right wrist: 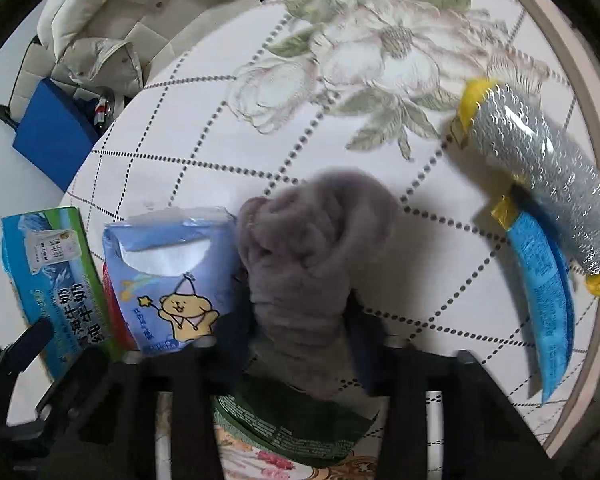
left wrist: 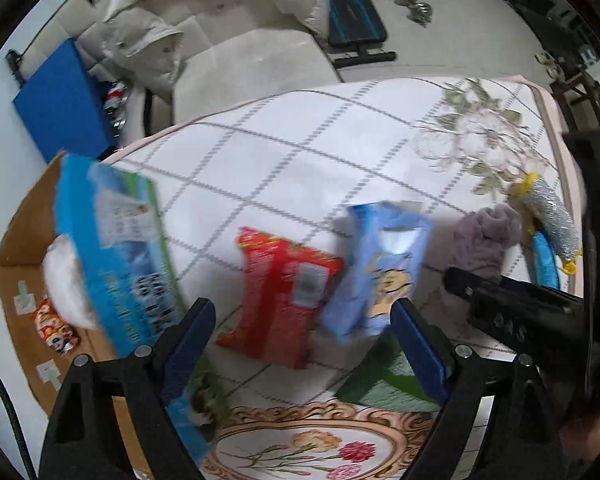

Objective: Organize soft objects
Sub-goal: 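Grasp the blue cartoon pack with left gripper while right grasps lilac cloth, then drop the blue cartoon pack and lilac cloth into the box, then grasp the red packet with left gripper while right grasps green packet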

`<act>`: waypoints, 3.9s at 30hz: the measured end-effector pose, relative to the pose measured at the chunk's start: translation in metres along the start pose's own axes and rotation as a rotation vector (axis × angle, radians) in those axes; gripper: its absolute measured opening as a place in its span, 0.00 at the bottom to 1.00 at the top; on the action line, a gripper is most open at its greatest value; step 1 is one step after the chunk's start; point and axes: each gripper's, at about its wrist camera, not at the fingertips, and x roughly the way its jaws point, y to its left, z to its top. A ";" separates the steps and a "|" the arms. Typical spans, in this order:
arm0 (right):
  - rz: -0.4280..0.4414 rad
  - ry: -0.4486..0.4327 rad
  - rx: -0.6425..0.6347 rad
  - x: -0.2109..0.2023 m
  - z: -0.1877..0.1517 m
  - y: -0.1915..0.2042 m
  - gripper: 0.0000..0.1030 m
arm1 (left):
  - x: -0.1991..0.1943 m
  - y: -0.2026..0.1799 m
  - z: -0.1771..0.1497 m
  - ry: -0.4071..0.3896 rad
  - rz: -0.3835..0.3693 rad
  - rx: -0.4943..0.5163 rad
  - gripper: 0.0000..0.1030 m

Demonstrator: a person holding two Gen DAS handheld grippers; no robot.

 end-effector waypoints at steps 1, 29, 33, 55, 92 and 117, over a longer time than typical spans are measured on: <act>-0.030 -0.017 -0.009 -0.005 -0.004 -0.007 0.40 | 0.003 -0.008 0.003 0.005 -0.004 0.014 0.87; -0.059 -0.139 -0.127 -0.125 -0.068 -0.012 0.39 | -0.105 -0.013 0.004 -0.128 -0.196 0.019 0.29; -0.013 -0.179 -0.212 -0.156 -0.087 0.043 0.39 | -0.136 0.040 -0.017 -0.166 -0.239 -0.020 0.29; 0.136 0.140 -0.492 0.055 -0.189 0.386 0.39 | 0.023 0.364 -0.149 0.201 -0.188 -0.413 0.29; -0.142 -0.211 -0.560 -0.048 -0.234 0.352 1.00 | -0.116 0.333 -0.215 -0.211 -0.040 -0.372 0.97; -0.025 -0.327 -0.525 -0.144 -0.289 0.263 1.00 | -0.190 0.248 -0.253 -0.355 0.068 -0.285 0.99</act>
